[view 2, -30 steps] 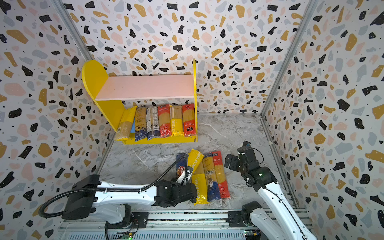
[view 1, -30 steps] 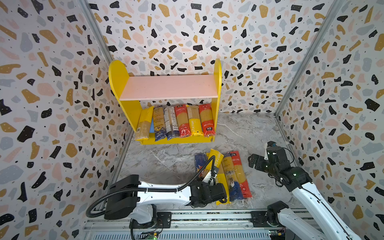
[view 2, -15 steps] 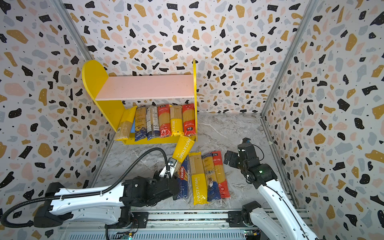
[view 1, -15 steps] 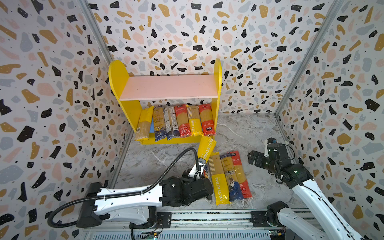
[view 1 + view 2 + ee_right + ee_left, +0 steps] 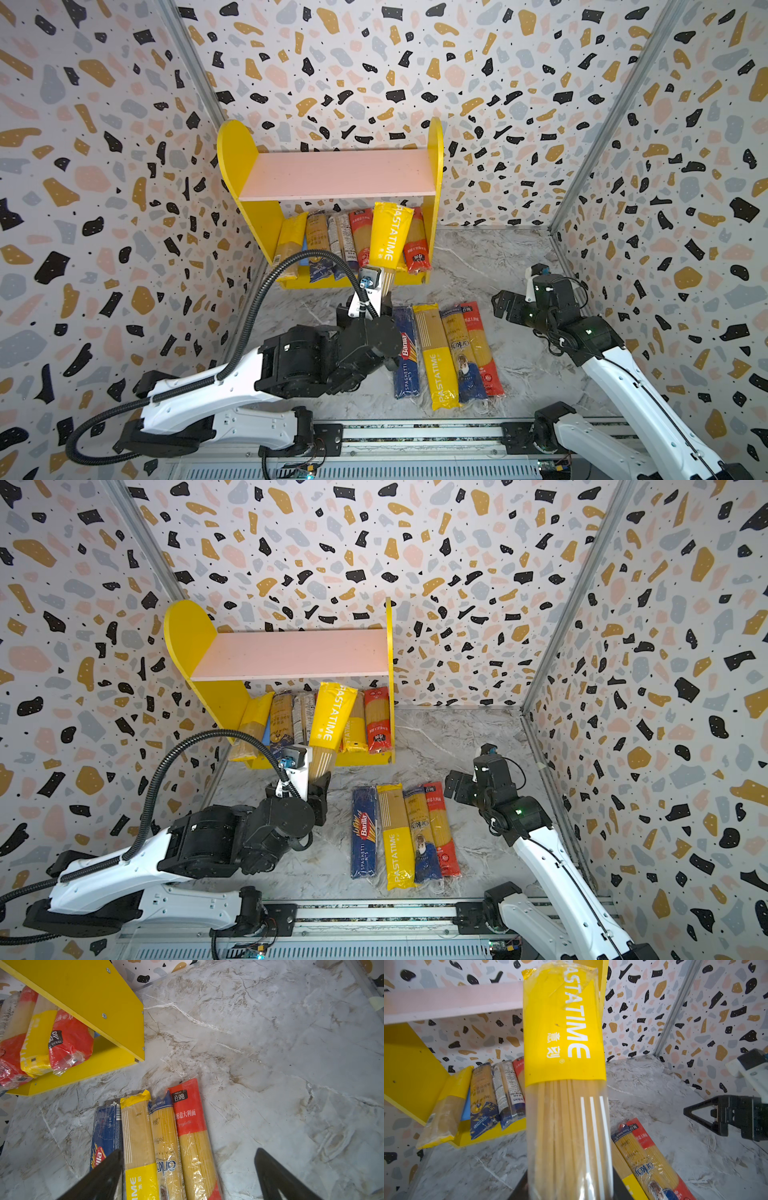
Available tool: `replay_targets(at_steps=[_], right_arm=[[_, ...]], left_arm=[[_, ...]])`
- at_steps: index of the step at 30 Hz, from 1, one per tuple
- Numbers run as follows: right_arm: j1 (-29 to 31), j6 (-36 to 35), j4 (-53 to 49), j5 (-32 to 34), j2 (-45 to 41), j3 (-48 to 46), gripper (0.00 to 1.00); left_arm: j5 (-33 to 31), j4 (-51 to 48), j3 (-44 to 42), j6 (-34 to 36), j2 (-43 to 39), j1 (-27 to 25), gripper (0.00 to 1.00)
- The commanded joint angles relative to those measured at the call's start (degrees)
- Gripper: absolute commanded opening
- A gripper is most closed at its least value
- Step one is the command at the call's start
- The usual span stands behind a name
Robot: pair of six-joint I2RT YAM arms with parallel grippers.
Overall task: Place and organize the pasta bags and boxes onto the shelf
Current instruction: 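Lift the PASTATIME bag with the left gripper and carry it toward the upper shelf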
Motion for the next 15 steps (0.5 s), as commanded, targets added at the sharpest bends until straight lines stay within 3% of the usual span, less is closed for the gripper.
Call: replay_targets(at_steps=[1, 5, 10, 15], right_arm=[[-0.1, -1.5, 1.3, -0.7, 0.3, 3.3, 0.99], [-0.2, -2.0, 1.7, -0.9, 1.2, 4.6, 0.99], [-0.2, -2.4, 1.9, -1.1, 1.8, 5.7, 0.99], [-0.3, -2.7, 1.5, -1.1, 2.3, 7.2, 0.99]], left_arm=[[-9.3, 6.9, 7.8, 7.5, 2.4, 0.6, 0.00], [-6.0, 10.4, 15.5, 13.7, 6.9, 5.8, 0.00], [3.1, 13.4, 23.4, 18.9, 13.6, 14.6, 0.00], [12.1, 13.3, 36.8, 22.9, 23.1, 23.8, 0.00]])
